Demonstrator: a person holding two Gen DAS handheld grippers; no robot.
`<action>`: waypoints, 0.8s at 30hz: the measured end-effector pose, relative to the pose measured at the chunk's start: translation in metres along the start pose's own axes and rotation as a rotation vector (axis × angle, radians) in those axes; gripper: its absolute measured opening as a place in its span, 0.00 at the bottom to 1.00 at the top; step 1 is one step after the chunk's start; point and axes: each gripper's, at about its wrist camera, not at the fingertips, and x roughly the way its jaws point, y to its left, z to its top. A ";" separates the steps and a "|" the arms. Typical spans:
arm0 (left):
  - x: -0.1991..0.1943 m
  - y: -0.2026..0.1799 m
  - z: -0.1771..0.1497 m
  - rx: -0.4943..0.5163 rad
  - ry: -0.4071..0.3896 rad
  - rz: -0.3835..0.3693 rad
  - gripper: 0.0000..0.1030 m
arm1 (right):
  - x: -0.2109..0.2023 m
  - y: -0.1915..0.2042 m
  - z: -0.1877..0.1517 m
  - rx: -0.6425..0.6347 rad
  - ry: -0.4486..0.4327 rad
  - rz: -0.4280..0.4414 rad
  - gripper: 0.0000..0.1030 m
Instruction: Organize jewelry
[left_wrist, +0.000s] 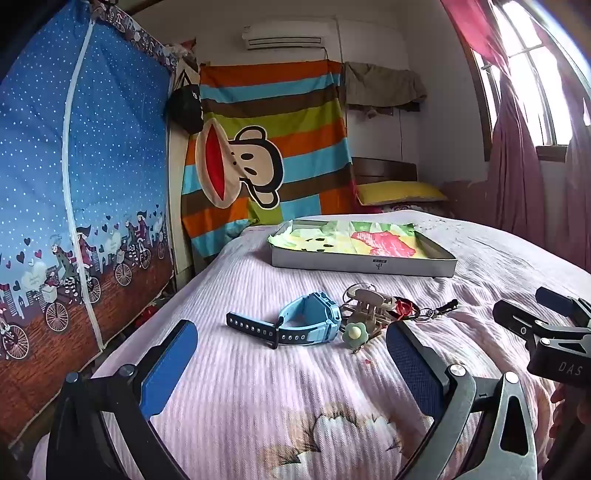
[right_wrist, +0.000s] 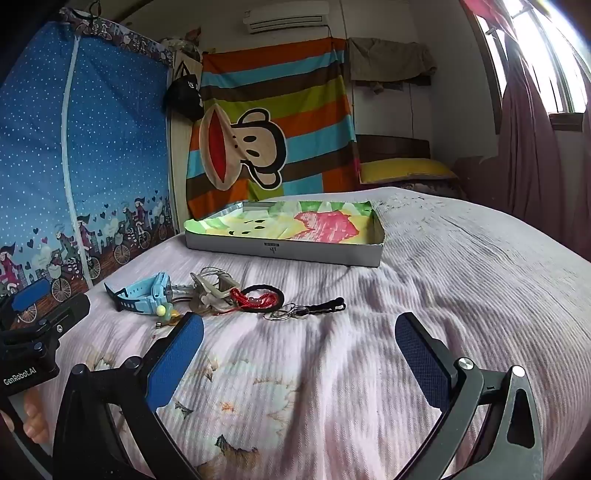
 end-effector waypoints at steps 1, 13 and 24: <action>0.000 0.000 0.000 -0.001 0.000 0.001 1.00 | 0.000 0.000 0.000 -0.001 0.000 0.000 0.99; 0.000 0.000 0.000 0.003 0.000 0.002 1.00 | -0.004 0.001 0.001 -0.003 -0.013 -0.002 0.99; 0.000 0.000 0.000 0.006 -0.001 0.003 1.00 | -0.003 0.002 0.001 -0.008 -0.013 -0.004 0.99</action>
